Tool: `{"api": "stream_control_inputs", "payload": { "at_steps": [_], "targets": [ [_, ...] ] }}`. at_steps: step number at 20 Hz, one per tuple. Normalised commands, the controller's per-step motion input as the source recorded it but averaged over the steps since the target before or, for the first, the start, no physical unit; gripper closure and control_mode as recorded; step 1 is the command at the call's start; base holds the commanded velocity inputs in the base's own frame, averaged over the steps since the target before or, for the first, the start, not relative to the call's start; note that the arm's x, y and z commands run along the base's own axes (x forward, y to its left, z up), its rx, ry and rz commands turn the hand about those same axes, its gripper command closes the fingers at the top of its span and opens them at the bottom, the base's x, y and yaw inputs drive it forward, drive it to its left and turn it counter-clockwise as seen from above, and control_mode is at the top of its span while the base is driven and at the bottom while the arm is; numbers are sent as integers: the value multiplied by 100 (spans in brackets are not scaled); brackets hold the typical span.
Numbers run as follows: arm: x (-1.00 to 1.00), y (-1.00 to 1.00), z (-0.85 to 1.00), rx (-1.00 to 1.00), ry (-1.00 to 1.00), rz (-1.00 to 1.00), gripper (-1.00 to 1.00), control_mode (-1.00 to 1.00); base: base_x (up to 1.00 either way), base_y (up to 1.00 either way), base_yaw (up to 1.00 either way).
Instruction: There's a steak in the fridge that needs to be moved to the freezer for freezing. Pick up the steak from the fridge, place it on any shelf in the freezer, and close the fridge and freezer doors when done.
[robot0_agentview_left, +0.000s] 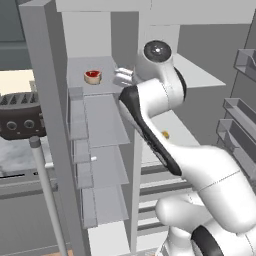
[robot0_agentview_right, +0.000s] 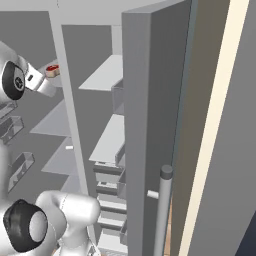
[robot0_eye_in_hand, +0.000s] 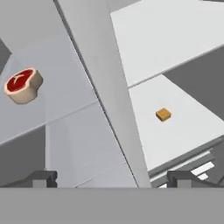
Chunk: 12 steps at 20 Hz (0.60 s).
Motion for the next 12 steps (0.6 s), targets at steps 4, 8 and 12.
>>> {"api": "stream_control_inputs", "payload": {
  "at_steps": [4,8,12],
  "targets": [
    [-100,-41,-14,3,-26,0,-100,-100,0,0,0],
    [-84,-50,-46,0,-16,0,-100,-100,0,0,0],
    [-25,-59,-22,0,2,0,-100,-100,0,0,0]
  ]
}}
